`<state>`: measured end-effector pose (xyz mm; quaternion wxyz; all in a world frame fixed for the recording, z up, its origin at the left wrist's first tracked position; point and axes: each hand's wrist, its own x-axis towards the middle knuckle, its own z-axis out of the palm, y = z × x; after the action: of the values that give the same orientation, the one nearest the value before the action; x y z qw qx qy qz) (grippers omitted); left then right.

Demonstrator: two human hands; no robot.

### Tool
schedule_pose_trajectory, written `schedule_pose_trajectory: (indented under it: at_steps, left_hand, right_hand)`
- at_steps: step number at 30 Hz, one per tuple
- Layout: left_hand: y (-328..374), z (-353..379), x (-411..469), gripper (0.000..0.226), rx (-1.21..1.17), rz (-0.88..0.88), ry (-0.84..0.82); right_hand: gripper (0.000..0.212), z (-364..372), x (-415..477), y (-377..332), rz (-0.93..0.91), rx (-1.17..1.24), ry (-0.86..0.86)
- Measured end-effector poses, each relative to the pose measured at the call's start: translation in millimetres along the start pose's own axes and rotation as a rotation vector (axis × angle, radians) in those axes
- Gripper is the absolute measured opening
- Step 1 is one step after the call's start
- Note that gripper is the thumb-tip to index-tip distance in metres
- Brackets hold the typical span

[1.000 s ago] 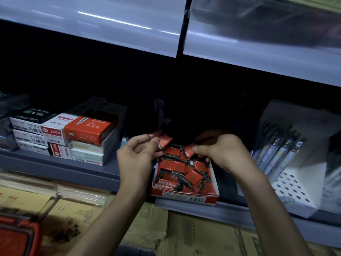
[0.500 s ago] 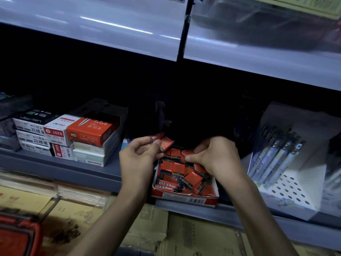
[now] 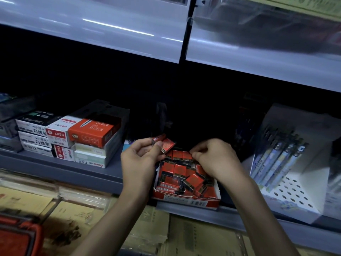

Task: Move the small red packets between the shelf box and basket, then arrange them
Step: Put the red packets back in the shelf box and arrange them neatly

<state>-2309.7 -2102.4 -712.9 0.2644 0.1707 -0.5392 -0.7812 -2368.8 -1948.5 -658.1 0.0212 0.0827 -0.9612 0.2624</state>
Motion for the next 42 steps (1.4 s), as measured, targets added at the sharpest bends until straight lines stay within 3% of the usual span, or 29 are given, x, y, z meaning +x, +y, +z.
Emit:
schedule_pose_trajectory:
  at_steps: [11, 20, 26, 31, 38, 42]
  left_hand:
    - [0, 0, 0, 0.010, -0.004, 0.003, 0.006]
    - [1, 1, -2, 0.010, 0.030, 0.019, -0.004]
    - [5, -3, -2, 0.015, 0.022, 0.011, -0.043]
    - [8, -4, -4, 0.010, 0.012, 0.008, -0.067]
    - [6, -4, -4, 0.010, 0.017, 0.000, -0.067]
    - [5, -3, -3, 0.013, 0.009, -0.011, -0.071]
  right_hand:
    - [0.003, 6, 3, -3, 0.042, -0.050, 0.030]
    - [0.015, 14, 2, -6, 0.087, 0.012, 0.100]
    - [0.005, 8, -5, -5, 0.055, 0.081, 0.152]
    - [0.010, -18, -11, 4, 0.033, 0.119, 0.208]
    - [0.010, -26, -13, 8, 0.059, -0.151, 0.113]
    - [0.028, -20, -13, 0, 0.066, -0.358, 0.082]
